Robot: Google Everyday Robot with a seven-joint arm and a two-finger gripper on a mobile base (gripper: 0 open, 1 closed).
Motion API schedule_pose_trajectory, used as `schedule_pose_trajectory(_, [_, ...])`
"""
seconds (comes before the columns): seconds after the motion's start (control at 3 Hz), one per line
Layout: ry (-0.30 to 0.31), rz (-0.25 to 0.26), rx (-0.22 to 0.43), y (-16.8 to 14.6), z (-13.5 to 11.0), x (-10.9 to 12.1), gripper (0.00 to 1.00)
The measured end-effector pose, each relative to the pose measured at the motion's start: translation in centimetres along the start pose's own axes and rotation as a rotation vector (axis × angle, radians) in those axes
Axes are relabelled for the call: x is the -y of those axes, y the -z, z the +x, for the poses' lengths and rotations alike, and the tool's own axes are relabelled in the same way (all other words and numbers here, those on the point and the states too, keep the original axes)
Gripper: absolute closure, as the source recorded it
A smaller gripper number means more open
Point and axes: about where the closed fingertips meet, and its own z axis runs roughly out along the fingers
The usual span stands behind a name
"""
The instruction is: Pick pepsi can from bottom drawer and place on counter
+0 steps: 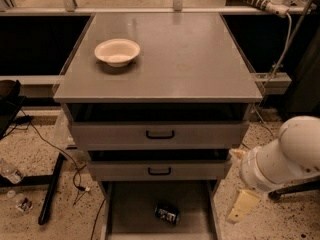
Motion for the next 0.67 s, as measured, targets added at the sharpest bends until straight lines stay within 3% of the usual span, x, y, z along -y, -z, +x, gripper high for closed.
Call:
schedule_pose_trajectory(0.33, [-0.077, -0.025, 0.000, -6.3, 3.2, -0.2, 0.00])
schedule_pose_trajectory(0.67, [-0.115, -0.036, 0.017, -12.0, 5.1, -0.1, 0.00])
